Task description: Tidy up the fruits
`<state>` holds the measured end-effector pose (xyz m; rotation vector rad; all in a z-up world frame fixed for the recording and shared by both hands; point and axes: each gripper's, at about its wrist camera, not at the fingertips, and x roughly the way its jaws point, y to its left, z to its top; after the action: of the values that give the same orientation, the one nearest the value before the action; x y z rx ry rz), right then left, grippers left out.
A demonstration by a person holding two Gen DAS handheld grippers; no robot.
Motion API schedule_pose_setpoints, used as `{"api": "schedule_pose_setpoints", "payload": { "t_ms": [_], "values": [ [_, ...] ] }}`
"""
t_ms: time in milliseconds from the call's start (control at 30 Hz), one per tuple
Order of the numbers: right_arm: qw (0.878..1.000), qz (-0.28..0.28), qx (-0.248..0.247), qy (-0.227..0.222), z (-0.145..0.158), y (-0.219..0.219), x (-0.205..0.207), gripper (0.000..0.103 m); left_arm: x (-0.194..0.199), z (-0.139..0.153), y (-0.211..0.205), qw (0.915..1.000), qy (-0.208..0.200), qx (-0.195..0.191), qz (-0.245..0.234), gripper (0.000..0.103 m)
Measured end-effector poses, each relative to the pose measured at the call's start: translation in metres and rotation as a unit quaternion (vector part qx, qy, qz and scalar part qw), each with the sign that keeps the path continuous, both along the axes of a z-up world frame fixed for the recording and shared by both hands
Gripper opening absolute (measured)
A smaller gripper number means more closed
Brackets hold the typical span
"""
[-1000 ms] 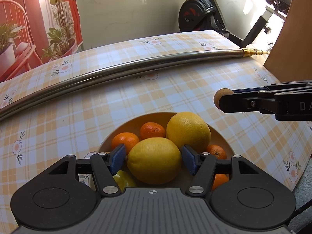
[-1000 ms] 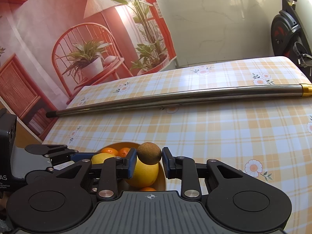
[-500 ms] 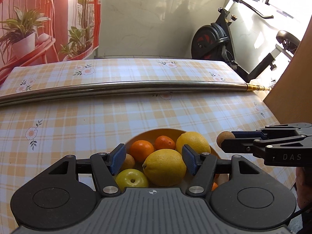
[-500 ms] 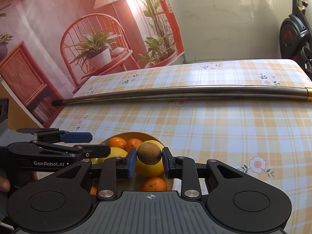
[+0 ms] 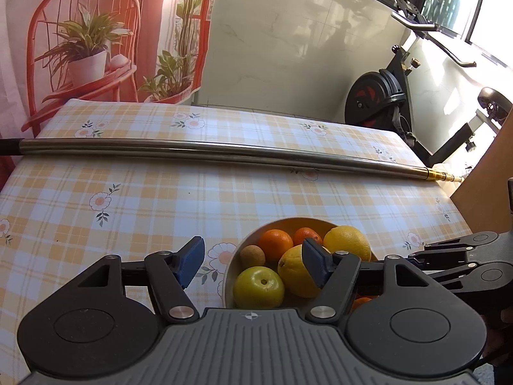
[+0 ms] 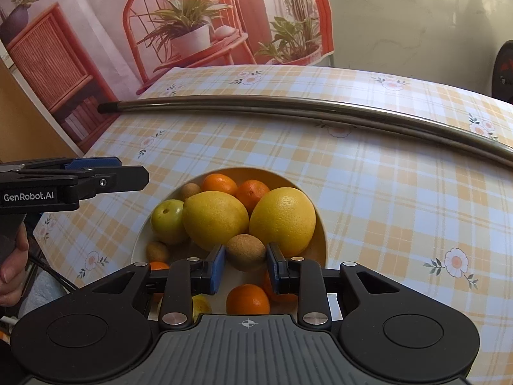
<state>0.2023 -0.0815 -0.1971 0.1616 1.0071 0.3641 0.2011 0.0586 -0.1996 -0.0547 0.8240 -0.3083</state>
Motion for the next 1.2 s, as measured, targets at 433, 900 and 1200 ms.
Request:
{"api": "schedule_pose_setpoints", "payload": {
  "t_ms": [433,900,1200],
  "values": [
    [0.999,0.023,-0.032,0.019,-0.008,0.019,0.010,0.027,-0.006,-0.001,0.006,0.9999,-0.002,0.005,0.011,0.070],
    [0.999,0.019,-0.033,0.006,-0.003,0.018,0.007,0.032,-0.011,0.005,-0.001,0.9997,-0.009,0.020,0.013,0.074],
    [1.000,0.001,-0.020,-0.012,0.008,0.010,0.002,0.074,-0.009,0.010,0.001,0.9999,-0.002,0.003,0.010,0.095]
  ]
}}
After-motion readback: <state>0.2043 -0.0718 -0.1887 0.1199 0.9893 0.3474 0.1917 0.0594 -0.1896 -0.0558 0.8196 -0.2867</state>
